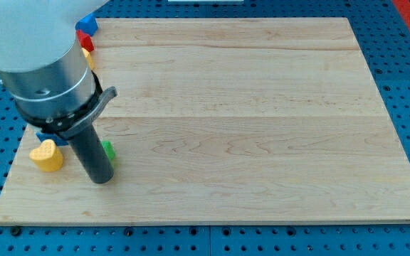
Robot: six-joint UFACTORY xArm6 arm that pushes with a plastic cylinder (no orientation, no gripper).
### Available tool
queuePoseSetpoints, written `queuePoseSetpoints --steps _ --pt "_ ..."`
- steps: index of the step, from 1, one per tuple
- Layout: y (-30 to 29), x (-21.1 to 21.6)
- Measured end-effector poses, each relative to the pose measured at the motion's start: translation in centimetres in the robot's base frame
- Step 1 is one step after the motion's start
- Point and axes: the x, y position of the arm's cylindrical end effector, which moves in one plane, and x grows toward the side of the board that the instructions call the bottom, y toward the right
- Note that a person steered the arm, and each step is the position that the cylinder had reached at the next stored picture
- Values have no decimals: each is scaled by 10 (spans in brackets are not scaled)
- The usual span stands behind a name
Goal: Push the green star slightly up
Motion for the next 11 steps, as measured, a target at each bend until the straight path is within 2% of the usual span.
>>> queuePoseSetpoints --steps 1,2,3,4,5,6,7,8,9,10,11 --pt "18 34" --pt "-31 32" --pt "-32 -3" --pt "-27 -5" --pt "-28 19" --pt "-31 -2" --pt "-26 -47" --pt "-14 -67" --pt "-13 -46" --pt "-15 -46" --pt "5 -66"
